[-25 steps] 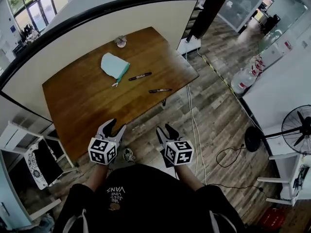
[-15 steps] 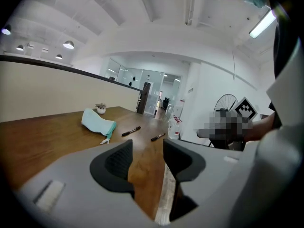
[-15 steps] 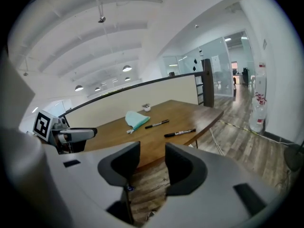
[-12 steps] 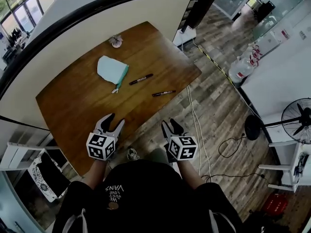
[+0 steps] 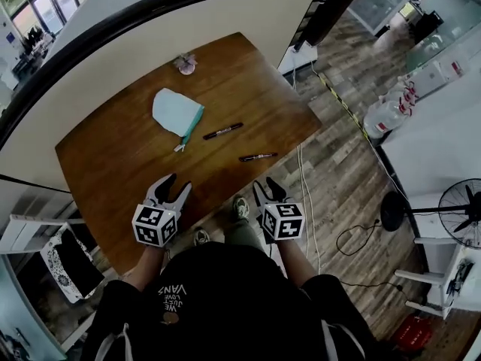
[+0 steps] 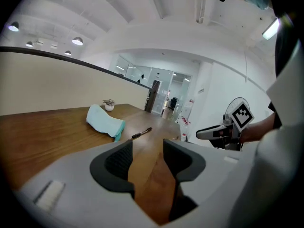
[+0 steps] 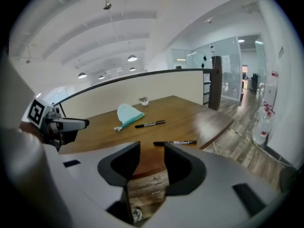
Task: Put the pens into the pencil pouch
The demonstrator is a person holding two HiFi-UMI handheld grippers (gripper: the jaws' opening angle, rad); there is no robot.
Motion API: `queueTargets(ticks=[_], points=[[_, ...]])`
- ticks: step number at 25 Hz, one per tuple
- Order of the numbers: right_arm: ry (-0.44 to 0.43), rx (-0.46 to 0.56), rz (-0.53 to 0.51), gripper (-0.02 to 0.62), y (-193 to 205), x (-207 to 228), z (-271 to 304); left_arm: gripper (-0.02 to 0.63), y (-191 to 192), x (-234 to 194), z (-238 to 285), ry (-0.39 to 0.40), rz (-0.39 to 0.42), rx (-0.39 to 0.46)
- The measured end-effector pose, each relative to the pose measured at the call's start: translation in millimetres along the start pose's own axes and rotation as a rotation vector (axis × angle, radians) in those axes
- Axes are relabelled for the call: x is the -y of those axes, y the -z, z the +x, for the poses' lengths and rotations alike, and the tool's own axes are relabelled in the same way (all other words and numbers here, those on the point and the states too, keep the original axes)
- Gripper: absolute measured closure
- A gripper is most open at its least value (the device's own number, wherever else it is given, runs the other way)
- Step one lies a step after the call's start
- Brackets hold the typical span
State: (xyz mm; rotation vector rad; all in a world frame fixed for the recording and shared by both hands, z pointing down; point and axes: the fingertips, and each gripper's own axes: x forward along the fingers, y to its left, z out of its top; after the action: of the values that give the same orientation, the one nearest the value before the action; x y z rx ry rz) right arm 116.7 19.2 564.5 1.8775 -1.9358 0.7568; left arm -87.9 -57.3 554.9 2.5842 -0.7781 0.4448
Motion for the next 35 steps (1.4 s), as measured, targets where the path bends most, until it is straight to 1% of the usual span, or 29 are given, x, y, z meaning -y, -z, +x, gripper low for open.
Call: queueTargets(ticks=[6,10,14,18,19,21,24,29,32,34,35], points=[[-0.029,-0.102,-0.132,0.451,-10.9,44.0,38.1,0.419,-12.1,-8.7,19.6,-0.075,-0.04,-0.028],[-0.092,-0.165,-0.252,0.451,-14.1,64.8,65.9,0.419,-13.1,-15.3,38.6,-0.131,-0.069,-0.035],[-0.203,-0.229,-0.413,0.451,-13.4,73.5,83.0,0.419,-10.2,-13.6,51.4,-0.179,-0.093,-0.053],[-0.341,-0.297,-0.65,0.451,-9.8,76.9,92.0,0.419,-11.3,-12.8,61.7,-0.223,-0.113,-0.057],[-0.378,-0.312,-0.694,0.451,-8.5,76.7,93.3,0.419,-11.7,-13.6,64.4,-0.237,-0.119,-0.056],[-0.451,-0.34,-0.752,0.451,-3.0,76.7,95.1,0.419,-11.9,-14.7,69.3,-0.266,-0.135,-0.049],[-0.518,-0.378,-0.8,0.451,7.2,81.2,98.2,0.419,-14.2,-13.6,76.4,-0.306,-0.151,-0.037],[-0.612,-0.406,-0.833,0.453,17.7,85.0,101.3,0.419,-22.1,-11.3,84.5,-0.362,-0.15,-0.032],[-0.66,-0.411,-0.867,0.464,24.3,84.1,104.8,0.419,-29.8,-17.5,86.6,-0.388,-0.108,-0.05],[-0.674,-0.408,-0.858,0.483,25.6,83.7,106.2,0.419,-36.5,-23.9,88.1,-0.398,-0.073,-0.059],[-0.675,-0.404,-0.849,0.483,25.7,83.7,106.8,0.419,-39.0,-27.5,88.8,-0.403,-0.052,-0.066]])
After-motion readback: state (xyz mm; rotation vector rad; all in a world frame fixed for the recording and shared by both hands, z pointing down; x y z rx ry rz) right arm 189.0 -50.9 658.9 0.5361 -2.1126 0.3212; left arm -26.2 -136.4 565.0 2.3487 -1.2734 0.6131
